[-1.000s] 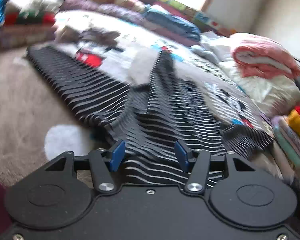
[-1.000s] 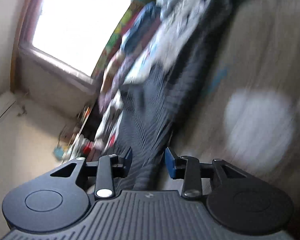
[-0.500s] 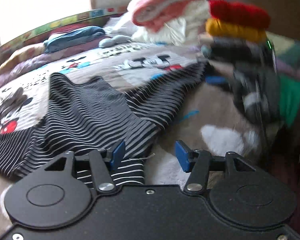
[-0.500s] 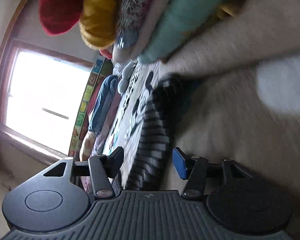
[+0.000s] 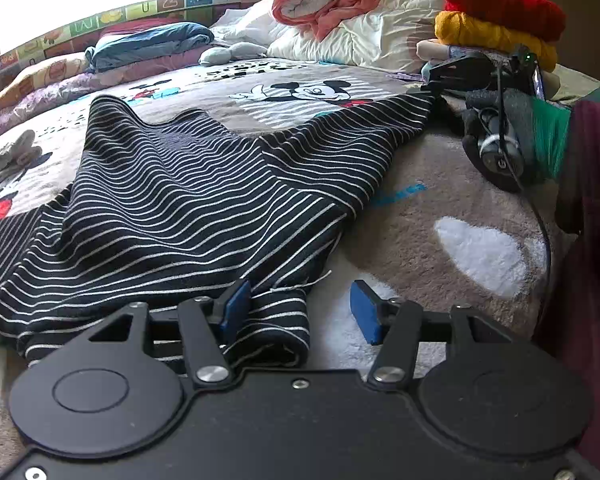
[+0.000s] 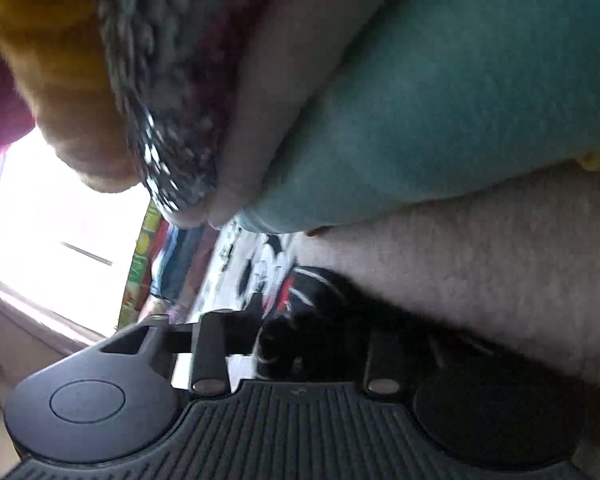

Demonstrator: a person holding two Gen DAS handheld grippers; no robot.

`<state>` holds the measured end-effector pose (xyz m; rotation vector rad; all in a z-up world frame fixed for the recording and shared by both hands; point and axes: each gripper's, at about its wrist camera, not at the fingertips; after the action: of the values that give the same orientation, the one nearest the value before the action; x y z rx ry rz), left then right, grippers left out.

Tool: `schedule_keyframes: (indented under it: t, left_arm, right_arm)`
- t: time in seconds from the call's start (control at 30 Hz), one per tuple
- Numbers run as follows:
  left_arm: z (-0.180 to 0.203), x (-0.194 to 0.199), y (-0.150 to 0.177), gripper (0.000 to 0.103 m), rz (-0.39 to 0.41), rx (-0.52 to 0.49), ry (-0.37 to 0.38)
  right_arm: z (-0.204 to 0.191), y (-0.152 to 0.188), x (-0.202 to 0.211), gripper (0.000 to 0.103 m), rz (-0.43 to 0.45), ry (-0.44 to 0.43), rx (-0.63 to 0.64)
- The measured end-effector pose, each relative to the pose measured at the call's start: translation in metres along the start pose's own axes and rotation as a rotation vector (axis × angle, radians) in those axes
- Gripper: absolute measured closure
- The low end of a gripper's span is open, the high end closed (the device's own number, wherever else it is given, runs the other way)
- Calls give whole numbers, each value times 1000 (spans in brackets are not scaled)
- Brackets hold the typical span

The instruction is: Fold clothes

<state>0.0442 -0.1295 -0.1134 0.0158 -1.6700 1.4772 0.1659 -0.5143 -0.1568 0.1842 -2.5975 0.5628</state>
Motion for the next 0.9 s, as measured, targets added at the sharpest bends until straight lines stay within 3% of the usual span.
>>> schedule_keyframes:
  t: [0.07, 0.33, 0.53, 0.7, 0.73, 0.77, 0.9]
  left_arm:
    - [-1, 0, 0, 49, 3, 8, 5]
    - [-7, 2, -2, 49, 13, 55, 31]
    - [-10, 3, -4, 49, 16, 81, 43]
    - [-13, 3, -5, 49, 21, 99, 51]
    - [-14, 3, -6, 49, 22, 102, 52]
    - [-14, 3, -6, 49, 23, 107, 54]
    - [-18, 4, -7, 49, 26, 127, 64]
  right_arm:
    - [-4, 3, 3, 81, 21, -16, 67]
    - [-75, 28, 31, 82, 170, -67, 583]
    - [-120, -2, 29, 84, 249, -173, 782]
    - [-127, -24, -20, 85, 213, 1, 870]
    - [-126, -24, -23, 93, 198, 28, 872]
    - [-126, -20, -20, 94, 191, 37, 861]
    - [-130, -3, -19, 70, 126, 99, 919]
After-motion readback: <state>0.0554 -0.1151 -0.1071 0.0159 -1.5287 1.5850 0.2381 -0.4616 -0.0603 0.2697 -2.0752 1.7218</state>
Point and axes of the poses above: each gripper's, at about its wrist camera, not at the fingertips, and x roughly against the way its jaws point, z to its right, y to its underside, and after that the axes turned 12 degrees about y, right-handed
